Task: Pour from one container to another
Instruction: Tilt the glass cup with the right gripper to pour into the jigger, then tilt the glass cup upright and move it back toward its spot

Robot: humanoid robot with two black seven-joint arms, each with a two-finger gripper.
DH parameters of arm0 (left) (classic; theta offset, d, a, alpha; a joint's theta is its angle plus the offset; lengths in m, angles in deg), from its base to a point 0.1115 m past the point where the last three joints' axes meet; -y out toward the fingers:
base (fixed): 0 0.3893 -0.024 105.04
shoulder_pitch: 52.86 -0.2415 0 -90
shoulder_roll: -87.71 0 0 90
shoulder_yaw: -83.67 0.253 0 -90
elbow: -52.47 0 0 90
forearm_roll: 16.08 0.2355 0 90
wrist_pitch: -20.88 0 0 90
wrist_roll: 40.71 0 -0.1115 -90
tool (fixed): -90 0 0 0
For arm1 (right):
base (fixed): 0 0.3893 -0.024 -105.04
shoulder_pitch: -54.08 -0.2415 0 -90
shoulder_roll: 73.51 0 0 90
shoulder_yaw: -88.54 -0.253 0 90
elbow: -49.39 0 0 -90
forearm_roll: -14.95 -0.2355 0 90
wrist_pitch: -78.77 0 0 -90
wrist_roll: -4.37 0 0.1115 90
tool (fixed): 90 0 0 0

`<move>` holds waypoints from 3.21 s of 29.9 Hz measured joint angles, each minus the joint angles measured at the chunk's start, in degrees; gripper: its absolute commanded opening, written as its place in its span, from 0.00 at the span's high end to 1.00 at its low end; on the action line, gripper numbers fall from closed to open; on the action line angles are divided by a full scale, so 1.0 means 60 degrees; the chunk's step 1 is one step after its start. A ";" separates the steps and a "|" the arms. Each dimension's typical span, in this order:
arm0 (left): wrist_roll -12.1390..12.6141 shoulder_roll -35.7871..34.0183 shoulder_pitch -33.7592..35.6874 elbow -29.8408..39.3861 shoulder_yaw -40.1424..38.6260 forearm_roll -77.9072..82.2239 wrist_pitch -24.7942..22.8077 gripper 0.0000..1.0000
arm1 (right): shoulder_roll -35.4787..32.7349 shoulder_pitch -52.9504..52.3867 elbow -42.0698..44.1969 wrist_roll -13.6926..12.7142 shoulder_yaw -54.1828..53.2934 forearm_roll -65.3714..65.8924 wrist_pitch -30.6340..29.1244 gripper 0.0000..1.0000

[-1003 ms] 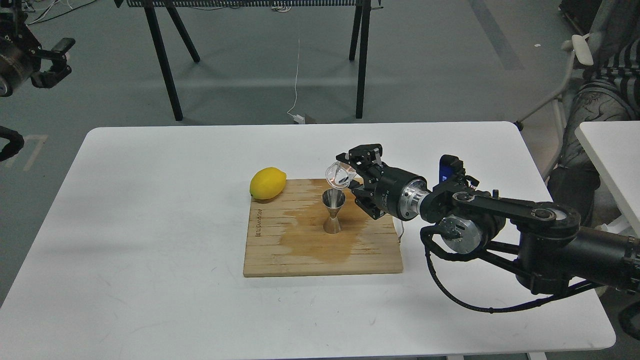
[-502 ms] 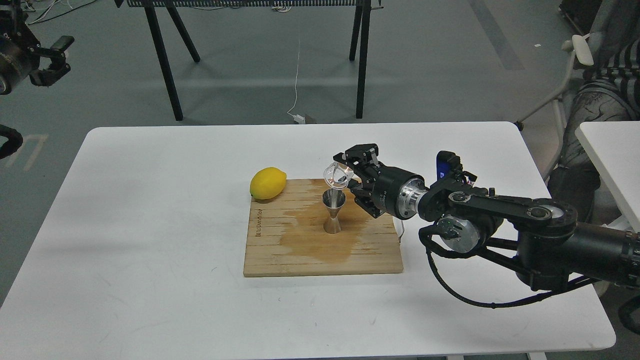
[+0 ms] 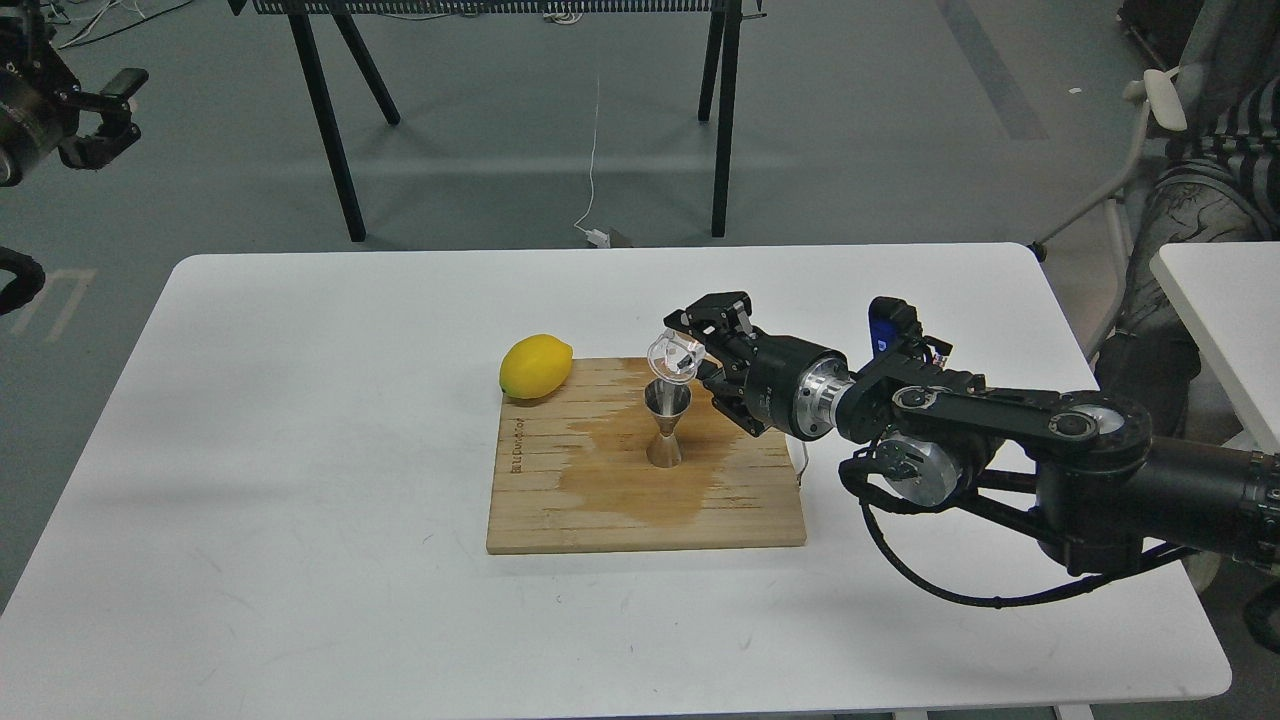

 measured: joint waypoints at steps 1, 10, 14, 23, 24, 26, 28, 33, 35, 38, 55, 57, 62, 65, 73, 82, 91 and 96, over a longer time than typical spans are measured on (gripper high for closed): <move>0.0000 0.0002 0.0000 0.0000 0.0000 0.0000 0.0000 0.00 | 0.0002 -0.0007 0.0001 0.0001 0.0018 0.0004 -0.0002 0.98; 0.0000 -0.0002 0.0013 0.0000 0.0000 0.0000 0.0000 0.00 | 0.0041 -0.0031 0.0195 0.0044 0.0084 0.0268 0.0006 0.98; 0.0000 -0.0011 0.0015 0.0000 -0.0003 0.0000 0.0000 0.00 | 0.0076 -0.0049 0.0217 0.0060 0.0101 0.0372 0.0009 0.98; 0.0000 -0.0066 0.0015 0.0000 -0.0014 0.0000 0.0000 0.00 | 0.0207 -0.0146 0.0314 0.0098 0.0120 0.0561 0.0009 0.98; 0.0000 -0.0066 0.0015 0.0000 -0.0014 0.0000 0.0000 0.00 | 0.0215 -0.0166 0.0318 0.0103 0.0132 0.0616 0.0009 0.98; 0.0000 -0.0068 0.0015 0.0000 -0.0014 0.0000 0.0000 0.00 | 0.0223 -0.0226 0.0330 0.0106 0.0222 0.0695 0.0016 0.98; 0.0000 -0.0068 0.0015 0.0000 -0.0014 0.0000 0.0000 0.00 | 0.0227 -0.0324 0.0337 0.0118 0.0360 0.0728 0.0029 0.98; 0.0000 -0.0069 0.0015 0.0000 -0.0014 0.0000 0.0000 0.00 | 0.0253 -0.0511 0.0339 0.0148 0.0557 0.0757 0.0033 0.98; 0.0000 -0.0069 0.0015 0.0000 -0.0014 0.0000 0.0000 0.00 | 0.0254 -0.0541 0.0339 0.0160 0.0603 0.0767 0.0033 0.98; 0.0000 -0.0078 0.0015 0.0000 -0.0024 0.0000 0.0000 0.00 | 0.0254 -0.0559 0.0339 0.0163 0.0654 0.0827 0.0032 0.98; 0.0000 -0.0085 0.0019 0.0000 -0.0027 0.0000 0.0000 0.00 | 0.0297 -0.0809 0.0355 0.0289 0.1144 0.1439 0.0137 0.98; 0.0000 -0.0085 0.0020 0.0000 -0.0028 0.0000 0.0000 0.00 | 0.0297 -0.0822 0.0364 0.0293 0.1155 0.1449 0.0139 0.98; 0.0000 -0.0148 0.0069 0.0000 -0.0034 0.0000 -0.0001 0.00 | 0.0298 -0.0854 0.0366 0.0304 0.1190 0.1464 0.0154 0.98; 0.0002 -0.0197 0.0162 -0.0001 -0.0035 0.0000 0.0000 0.00 | 0.0299 -0.0957 0.0405 0.0311 0.1211 0.1468 0.0156 0.97; 0.0003 -0.0228 0.0194 -0.0001 -0.0021 -0.0054 0.0000 0.00 | 0.0299 -0.1076 0.0455 0.0363 0.1311 0.1559 0.0157 0.97; 0.0003 -0.0317 0.0195 -0.0001 -0.0013 -0.0059 0.0000 0.00 | 0.0294 -0.1127 0.0442 0.0396 0.1580 0.1698 0.0142 0.97; 0.0003 -0.0319 0.0196 -0.0001 -0.0013 -0.0057 0.0000 0.00 | 0.0188 -0.0867 0.0384 0.0370 0.1082 0.1527 0.0099 0.97; 0.0003 -0.0334 0.0196 -0.0001 -0.0013 -0.0054 0.0000 0.00 | 0.0182 -0.0458 0.0352 0.0338 0.0268 0.0814 0.0054 0.96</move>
